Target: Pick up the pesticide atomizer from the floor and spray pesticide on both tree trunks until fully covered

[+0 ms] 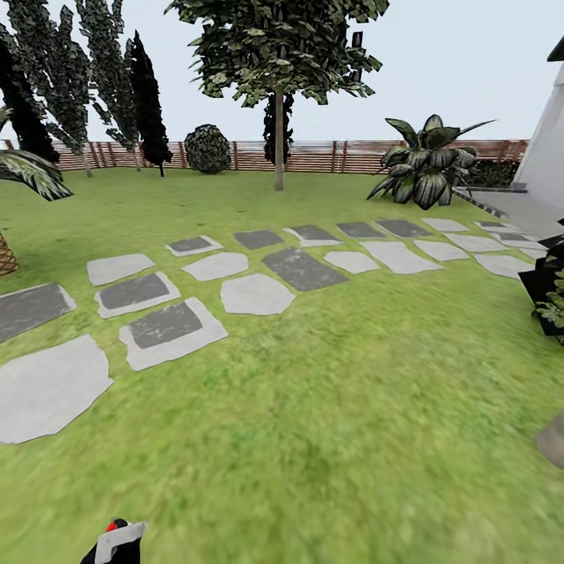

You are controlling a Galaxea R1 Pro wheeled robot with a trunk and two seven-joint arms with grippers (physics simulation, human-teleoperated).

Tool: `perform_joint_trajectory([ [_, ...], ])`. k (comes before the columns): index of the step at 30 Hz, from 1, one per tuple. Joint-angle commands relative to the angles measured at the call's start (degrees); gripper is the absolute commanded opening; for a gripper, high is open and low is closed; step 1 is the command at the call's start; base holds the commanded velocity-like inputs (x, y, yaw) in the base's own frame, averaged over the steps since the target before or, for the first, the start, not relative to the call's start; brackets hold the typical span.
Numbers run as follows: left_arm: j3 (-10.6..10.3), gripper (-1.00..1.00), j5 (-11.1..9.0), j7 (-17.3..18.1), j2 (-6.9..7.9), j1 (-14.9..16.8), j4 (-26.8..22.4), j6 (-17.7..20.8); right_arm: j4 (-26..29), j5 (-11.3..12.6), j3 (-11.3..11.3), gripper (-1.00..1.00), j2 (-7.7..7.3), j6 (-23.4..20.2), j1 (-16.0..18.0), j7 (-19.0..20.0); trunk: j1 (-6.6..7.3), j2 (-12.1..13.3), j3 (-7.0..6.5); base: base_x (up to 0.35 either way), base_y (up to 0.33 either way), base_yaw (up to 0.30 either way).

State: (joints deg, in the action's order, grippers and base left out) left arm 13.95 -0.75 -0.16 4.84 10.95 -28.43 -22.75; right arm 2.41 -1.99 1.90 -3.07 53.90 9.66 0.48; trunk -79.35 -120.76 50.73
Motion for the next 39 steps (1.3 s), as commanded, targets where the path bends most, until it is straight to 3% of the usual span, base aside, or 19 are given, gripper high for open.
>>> perform_joint_trajectory([
  [1,0.0,-1.0,-0.1,0.0,0.0,0.0,0.0,-0.2,0.0,-0.2,0.2,1.0,0.0,0.1,0.0,0.1,-0.03,0.0,0.05,0.34,0.0,0.0],
  [39,0.1,-1.0,0.1,0.0,0.0,0.0,0.0,-0.2,0.0,-0.2,0.2,1.0,0.0,0.1,0.0,0.1,-0.03,0.0,0.05,0.34,0.0,0.0],
])
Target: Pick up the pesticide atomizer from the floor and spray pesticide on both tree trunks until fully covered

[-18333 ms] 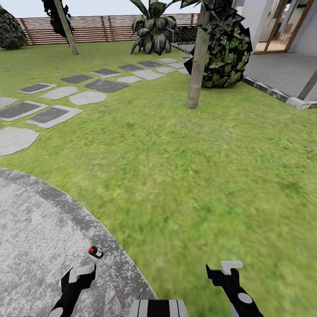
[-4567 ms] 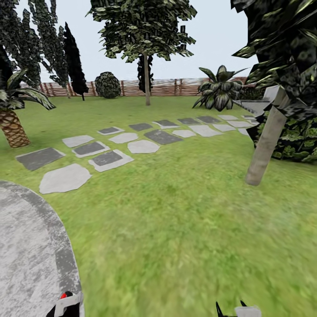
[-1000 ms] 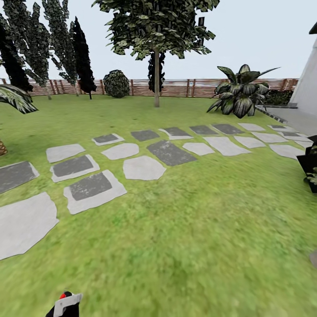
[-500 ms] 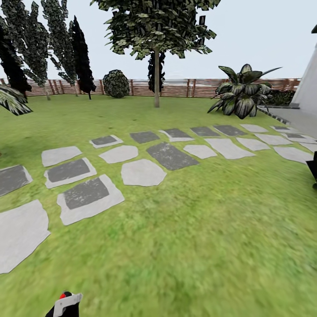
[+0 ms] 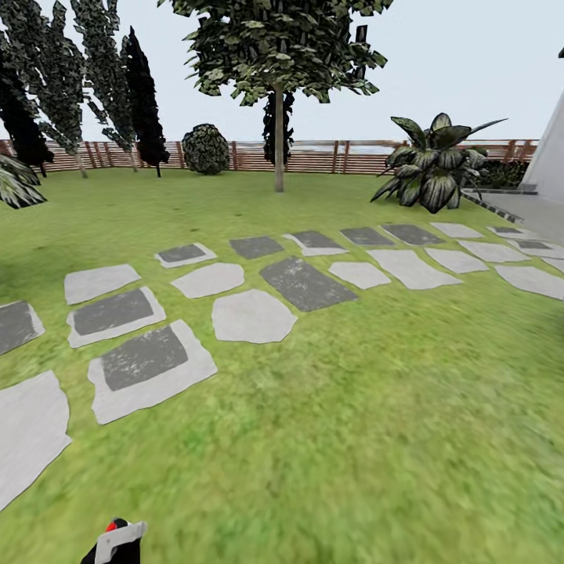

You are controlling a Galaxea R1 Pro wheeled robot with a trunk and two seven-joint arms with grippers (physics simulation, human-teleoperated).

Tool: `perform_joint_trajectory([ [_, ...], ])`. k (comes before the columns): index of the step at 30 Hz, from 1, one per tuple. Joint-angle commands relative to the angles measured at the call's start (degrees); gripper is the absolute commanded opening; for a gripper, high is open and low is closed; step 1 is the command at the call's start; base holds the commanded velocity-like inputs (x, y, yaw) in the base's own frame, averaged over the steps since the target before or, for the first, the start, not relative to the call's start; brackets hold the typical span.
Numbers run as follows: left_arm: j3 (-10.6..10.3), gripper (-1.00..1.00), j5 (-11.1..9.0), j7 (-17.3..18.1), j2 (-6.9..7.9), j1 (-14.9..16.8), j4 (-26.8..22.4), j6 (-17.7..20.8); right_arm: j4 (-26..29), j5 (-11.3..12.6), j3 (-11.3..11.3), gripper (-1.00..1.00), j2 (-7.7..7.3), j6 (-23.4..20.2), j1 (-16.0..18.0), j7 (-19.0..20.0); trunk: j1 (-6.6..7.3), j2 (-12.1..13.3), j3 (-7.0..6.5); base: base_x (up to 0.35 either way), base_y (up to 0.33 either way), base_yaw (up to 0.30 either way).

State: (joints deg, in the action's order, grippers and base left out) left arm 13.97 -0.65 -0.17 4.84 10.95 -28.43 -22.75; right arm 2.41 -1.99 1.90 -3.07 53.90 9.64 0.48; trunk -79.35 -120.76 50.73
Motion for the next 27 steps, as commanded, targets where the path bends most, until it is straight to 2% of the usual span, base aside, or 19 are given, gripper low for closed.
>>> perform_joint_trajectory([
  [1,0.0,-1.0,-0.1,0.0,0.0,0.0,0.0,-0.2,0.0,-0.2,0.2,1.0,0.0,0.1,0.0,0.1,-0.03,0.0,0.05,0.34,0.0,0.0],
  [27,0.0,-1.0,-0.1,0.0,0.0,0.0,0.0,-0.2,0.0,-0.2,0.2,1.0,0.0,0.1,0.0,0.1,-0.03,0.0,0.05,0.34,0.0,0.0],
])
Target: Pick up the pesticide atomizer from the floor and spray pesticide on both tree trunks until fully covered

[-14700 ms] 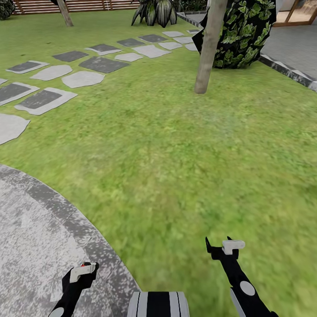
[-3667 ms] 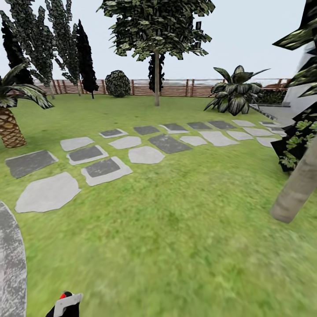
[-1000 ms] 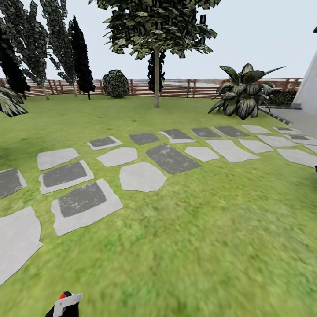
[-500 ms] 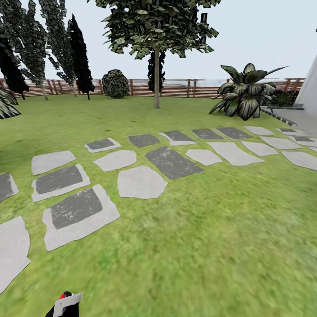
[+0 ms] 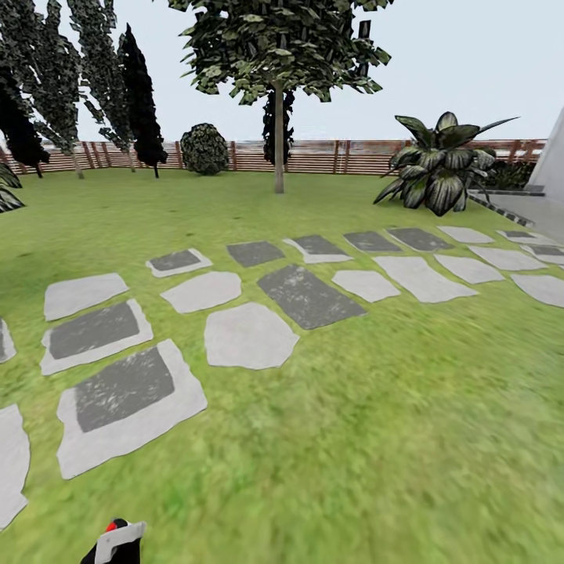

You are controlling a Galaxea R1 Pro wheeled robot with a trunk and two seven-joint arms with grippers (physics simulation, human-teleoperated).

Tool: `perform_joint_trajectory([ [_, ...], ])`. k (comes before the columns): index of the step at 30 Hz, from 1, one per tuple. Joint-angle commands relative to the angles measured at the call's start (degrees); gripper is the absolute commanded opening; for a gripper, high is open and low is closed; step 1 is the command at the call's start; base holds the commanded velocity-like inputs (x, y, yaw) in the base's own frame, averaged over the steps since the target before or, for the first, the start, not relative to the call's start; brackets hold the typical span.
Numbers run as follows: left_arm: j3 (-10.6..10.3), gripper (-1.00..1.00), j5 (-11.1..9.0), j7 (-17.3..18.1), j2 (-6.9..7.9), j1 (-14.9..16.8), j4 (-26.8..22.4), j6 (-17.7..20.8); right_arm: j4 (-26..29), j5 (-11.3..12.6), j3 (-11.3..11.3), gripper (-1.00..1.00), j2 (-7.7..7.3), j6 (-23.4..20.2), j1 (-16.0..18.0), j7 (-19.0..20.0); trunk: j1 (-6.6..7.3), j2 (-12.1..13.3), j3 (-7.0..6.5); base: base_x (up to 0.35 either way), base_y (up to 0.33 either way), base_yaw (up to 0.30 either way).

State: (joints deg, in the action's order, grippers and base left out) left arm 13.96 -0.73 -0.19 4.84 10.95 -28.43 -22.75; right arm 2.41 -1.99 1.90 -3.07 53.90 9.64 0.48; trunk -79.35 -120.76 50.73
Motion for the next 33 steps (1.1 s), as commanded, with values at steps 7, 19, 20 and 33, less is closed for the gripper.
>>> perform_joint_trajectory([
  [7,0.0,-1.0,-0.1,0.0,0.0,0.0,0.0,-0.2,0.0,-0.2,0.2,1.0,0.0,0.1,0.0,0.1,-0.03,0.0,0.05,0.34,0.0,0.0],
  [19,0.0,-1.0,0.0,-0.1,-0.04,0.0,0.0,-0.2,0.0,-0.2,0.2,1.0,0.0,0.1,0.0,0.1,-0.03,0.0,0.05,0.34,0.0,0.0],
  [20,0.0,-1.0,0.0,0.0,-0.06,0.0,0.0,-0.2,0.0,-0.2,0.2,1.0,0.0,0.1,0.0,0.1,-0.03,0.0,0.05,0.34,0.0,0.0],
  [33,0.0,-1.0,0.0,0.0,-0.09,0.0,0.0,-0.2,0.0,-0.2,0.2,1.0,0.0,0.1,0.1,0.1,-0.03,0.0,0.05,0.34,0.0,0.0],
])
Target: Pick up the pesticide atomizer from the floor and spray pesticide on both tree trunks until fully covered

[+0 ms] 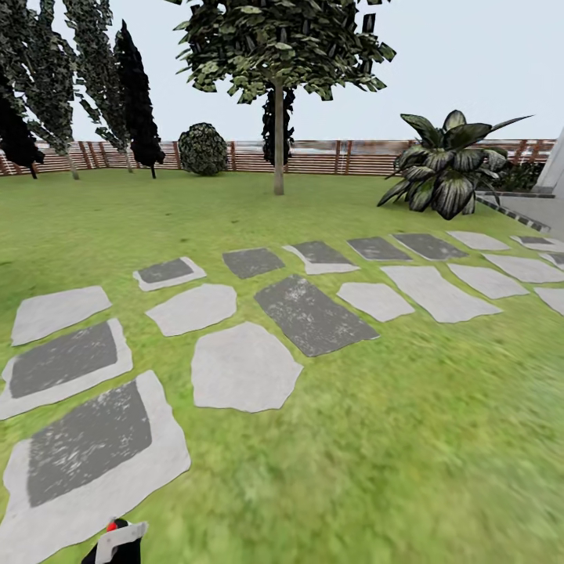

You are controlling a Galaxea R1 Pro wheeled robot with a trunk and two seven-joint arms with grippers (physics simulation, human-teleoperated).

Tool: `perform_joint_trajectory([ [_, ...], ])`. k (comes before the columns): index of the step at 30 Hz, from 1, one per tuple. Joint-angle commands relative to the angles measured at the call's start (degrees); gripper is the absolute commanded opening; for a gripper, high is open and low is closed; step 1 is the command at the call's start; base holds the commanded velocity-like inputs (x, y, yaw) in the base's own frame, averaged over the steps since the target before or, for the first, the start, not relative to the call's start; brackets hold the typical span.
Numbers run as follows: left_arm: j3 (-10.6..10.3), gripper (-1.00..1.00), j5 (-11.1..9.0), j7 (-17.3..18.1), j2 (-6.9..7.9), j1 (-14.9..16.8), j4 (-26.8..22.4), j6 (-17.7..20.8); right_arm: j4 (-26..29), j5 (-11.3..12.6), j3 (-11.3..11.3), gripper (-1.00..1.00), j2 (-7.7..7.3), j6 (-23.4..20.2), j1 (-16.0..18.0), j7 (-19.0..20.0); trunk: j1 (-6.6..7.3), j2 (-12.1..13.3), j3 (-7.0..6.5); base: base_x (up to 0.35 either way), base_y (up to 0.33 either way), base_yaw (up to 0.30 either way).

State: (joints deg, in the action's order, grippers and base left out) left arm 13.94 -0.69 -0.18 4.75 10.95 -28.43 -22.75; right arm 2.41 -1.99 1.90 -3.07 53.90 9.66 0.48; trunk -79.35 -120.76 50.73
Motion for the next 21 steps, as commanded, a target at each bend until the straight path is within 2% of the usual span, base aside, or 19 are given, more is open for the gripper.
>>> perform_joint_trajectory([
  [1,0.0,-1.0,0.0,0.0,0.0,0.0,0.0,-0.2,0.0,-0.2,0.2,1.0,0.0,0.1,0.0,0.1,-0.03,0.0,0.05,0.34,0.0,0.0],
  [21,0.1,-1.0,-0.1,-0.1,0.06,0.0,0.0,-0.2,0.0,-0.2,0.2,1.0,0.0,0.1,0.0,0.1,-0.03,0.0,0.05,0.34,0.0,0.0],
])
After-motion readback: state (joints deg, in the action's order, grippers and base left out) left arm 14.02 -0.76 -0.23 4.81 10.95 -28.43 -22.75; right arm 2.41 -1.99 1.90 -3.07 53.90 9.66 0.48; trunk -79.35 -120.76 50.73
